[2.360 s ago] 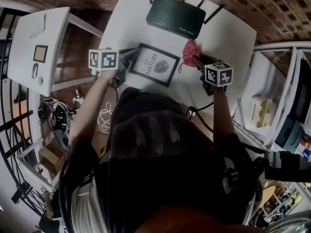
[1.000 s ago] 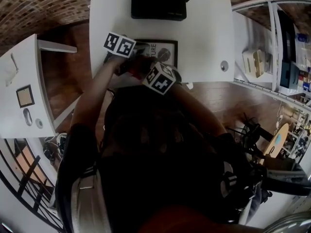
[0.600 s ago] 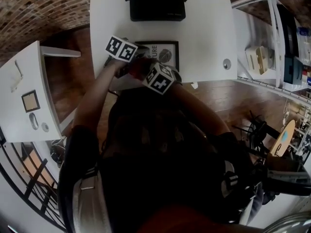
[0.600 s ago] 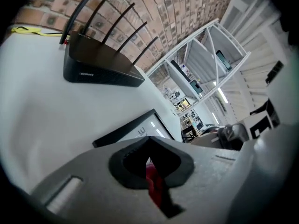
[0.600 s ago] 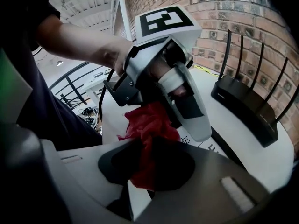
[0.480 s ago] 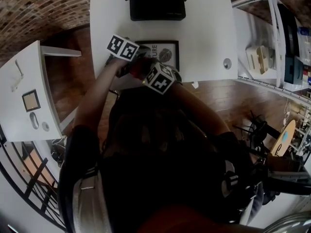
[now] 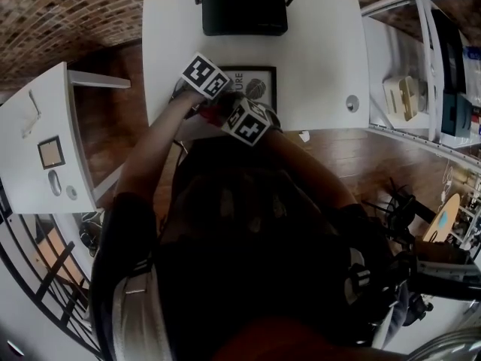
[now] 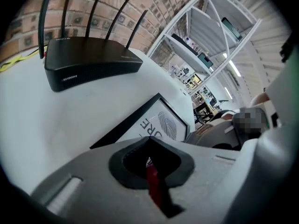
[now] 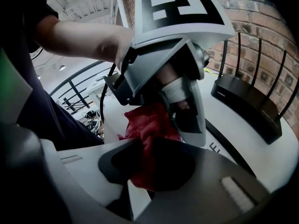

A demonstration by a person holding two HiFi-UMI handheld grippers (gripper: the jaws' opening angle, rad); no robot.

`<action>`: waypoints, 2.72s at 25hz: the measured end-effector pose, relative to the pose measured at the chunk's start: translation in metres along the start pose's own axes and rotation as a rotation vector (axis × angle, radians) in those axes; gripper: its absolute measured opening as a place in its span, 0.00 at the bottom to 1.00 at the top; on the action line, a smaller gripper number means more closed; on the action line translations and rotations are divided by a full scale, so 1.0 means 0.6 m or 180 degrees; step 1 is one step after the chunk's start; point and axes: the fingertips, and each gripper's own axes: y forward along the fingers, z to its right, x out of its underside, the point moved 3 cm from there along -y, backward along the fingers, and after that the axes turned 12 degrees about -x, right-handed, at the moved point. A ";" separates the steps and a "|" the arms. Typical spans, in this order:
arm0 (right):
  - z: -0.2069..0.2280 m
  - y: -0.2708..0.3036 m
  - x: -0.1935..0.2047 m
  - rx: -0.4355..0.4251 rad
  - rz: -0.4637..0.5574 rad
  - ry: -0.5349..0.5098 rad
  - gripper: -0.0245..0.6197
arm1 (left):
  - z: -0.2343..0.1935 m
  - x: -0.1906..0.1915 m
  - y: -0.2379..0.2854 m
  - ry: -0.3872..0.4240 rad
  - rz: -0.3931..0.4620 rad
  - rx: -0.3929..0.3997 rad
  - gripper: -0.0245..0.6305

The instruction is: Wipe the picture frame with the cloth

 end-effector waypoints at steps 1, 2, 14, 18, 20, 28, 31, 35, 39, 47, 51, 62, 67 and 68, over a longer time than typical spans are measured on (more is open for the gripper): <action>0.000 -0.001 0.001 -0.0009 -0.0005 -0.0008 0.16 | 0.000 0.000 0.001 0.0000 -0.0002 -0.0023 0.04; 0.001 -0.003 0.003 -0.0016 -0.0018 -0.0020 0.16 | -0.001 -0.001 0.001 -0.0030 0.0007 -0.0029 0.04; 0.023 -0.038 0.049 -0.0017 -0.0009 0.0114 0.16 | -0.012 -0.010 -0.003 -0.0426 0.0188 0.0049 0.04; 0.031 -0.054 0.068 0.0000 -0.0005 0.0142 0.16 | -0.015 -0.010 -0.003 -0.0471 0.0248 -0.0025 0.04; 0.036 -0.063 0.079 0.0009 -0.0005 0.0149 0.16 | -0.019 -0.010 -0.004 -0.0514 0.0302 -0.0054 0.04; 0.046 -0.093 0.100 0.0049 0.0079 0.0058 0.16 | -0.018 -0.011 -0.001 -0.0512 0.0366 -0.0237 0.04; 0.047 -0.102 0.118 0.0110 0.0039 0.0010 0.16 | -0.018 -0.011 0.000 -0.0518 0.0370 -0.0322 0.04; 0.054 -0.118 0.141 0.0154 0.0075 0.0055 0.16 | -0.018 -0.011 0.000 -0.0548 0.0381 -0.0388 0.04; 0.058 -0.129 0.148 0.0160 0.0183 0.0093 0.16 | -0.020 -0.011 0.000 -0.0588 0.0395 -0.0430 0.04; 0.061 -0.149 0.170 0.0148 0.0398 0.0237 0.16 | -0.020 -0.013 0.003 -0.0702 0.0354 -0.0472 0.04; 0.070 -0.162 0.182 0.0108 0.0609 0.0428 0.16 | -0.022 -0.013 0.005 -0.0736 0.0346 -0.0502 0.04; 0.104 -0.211 0.226 0.0138 0.1003 0.0976 0.16 | -0.023 -0.014 0.004 -0.0868 0.0360 -0.0529 0.04; 0.106 -0.209 0.243 0.0175 0.1048 0.1138 0.16 | -0.024 -0.013 0.004 -0.0895 0.0361 -0.0524 0.04; 0.107 -0.207 0.245 0.0171 0.1048 0.1150 0.16 | -0.024 -0.013 0.003 -0.0898 0.0363 -0.0526 0.04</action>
